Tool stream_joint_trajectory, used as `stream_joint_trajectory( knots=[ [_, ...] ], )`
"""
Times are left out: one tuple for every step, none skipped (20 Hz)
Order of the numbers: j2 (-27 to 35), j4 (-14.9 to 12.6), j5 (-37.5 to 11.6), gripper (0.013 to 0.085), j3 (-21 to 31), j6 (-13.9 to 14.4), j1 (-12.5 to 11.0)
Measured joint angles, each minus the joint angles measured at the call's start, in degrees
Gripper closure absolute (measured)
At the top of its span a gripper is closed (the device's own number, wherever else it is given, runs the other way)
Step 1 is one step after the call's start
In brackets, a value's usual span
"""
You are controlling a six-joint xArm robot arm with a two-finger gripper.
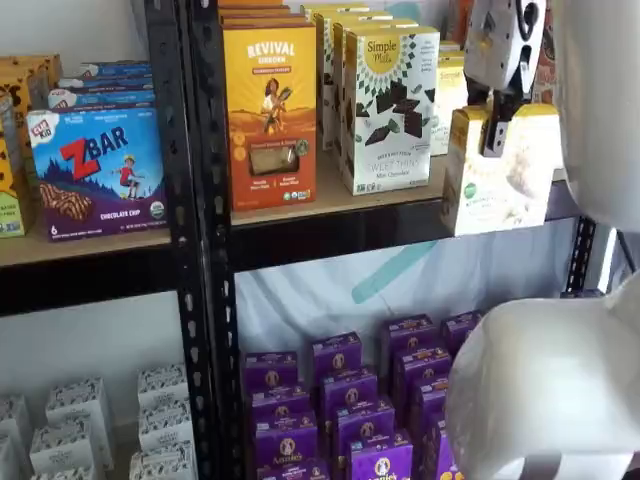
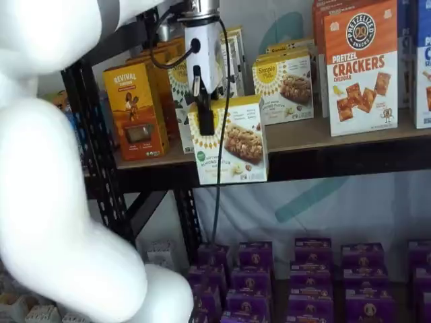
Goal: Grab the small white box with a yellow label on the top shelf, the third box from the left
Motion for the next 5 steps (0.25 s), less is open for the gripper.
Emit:
stream_joint_trajectory(
  knots=[
    [-0.32, 0.06, 0.14, 0.0610, 0.29, 0.13, 0.11],
    [-0.69, 0.15, 0.33, 0.0610, 0.63, 0.28, 0.22],
    [-0.96, 0.19, 0.41, 0.0610, 0.87, 0.37, 0.30],
    [-1.22, 0.25, 0.50, 0.0610, 1.12, 0.45, 0.36],
    [-1.45, 0.33, 0.56, 0.0610, 1.32, 0.49, 0.38]
  ],
)
